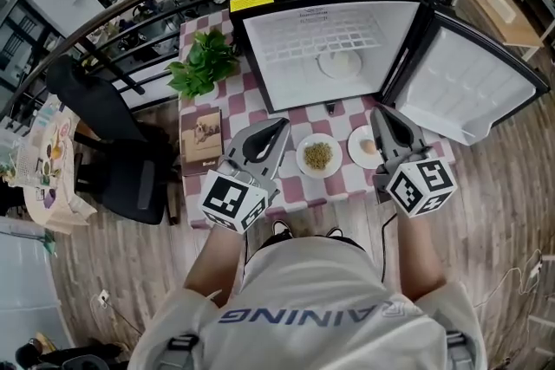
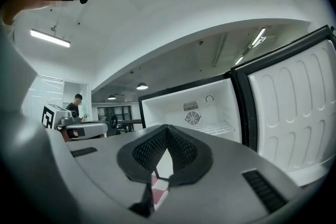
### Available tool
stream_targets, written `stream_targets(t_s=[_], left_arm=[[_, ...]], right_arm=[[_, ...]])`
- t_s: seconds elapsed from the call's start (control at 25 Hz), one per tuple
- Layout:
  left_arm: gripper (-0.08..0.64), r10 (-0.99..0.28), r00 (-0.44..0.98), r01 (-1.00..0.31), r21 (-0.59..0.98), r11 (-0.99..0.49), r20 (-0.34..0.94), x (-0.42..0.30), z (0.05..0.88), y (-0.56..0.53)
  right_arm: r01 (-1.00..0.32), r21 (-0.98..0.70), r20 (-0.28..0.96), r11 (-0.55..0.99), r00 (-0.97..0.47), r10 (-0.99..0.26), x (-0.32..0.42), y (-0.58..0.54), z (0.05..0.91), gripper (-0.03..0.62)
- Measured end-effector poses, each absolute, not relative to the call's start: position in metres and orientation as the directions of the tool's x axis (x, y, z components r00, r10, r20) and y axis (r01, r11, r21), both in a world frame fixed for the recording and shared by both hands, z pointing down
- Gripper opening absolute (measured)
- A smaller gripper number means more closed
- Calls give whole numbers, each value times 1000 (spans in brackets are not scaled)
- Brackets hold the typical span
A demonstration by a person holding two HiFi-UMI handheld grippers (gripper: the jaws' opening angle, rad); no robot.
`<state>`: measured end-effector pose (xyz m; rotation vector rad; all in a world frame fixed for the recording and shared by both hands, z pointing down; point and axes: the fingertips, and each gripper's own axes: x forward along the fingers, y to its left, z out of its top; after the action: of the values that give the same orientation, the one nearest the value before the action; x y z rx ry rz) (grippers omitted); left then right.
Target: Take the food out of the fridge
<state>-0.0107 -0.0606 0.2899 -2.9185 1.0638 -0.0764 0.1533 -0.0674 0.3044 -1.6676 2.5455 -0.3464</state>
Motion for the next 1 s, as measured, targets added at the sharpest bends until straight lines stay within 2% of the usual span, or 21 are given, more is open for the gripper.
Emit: stream_targets(t_s=[0.56, 0.8, 0.84, 0.92, 1.0], left_arm=[[6, -639, 768, -638, -42, -769, 47, -3, 297, -62], [6, -649, 758, -650, -16, -760, 62, -5, 307, -65], [6, -650, 757, -651, -12, -759, 63, -5, 309, -66], [6, -653, 754, -655, -8, -756, 67, -6, 313, -69], [6, -662, 746, -663, -1, -748, 72, -8, 317, -72]], right_arm=[[-880, -329, 111, 342, -396, -912, 169, -75, 336, 20], [-839, -482, 204, 253, -388, -899, 175, -100, 379, 23], [-822, -519, 216, 235, -392, -894, 176, -107, 387, 29], [-770, -604, 223, 204, -410, -885, 176, -123, 404, 113], [-697, -697, 205, 170, -421, -884, 178, -139, 417, 155]])
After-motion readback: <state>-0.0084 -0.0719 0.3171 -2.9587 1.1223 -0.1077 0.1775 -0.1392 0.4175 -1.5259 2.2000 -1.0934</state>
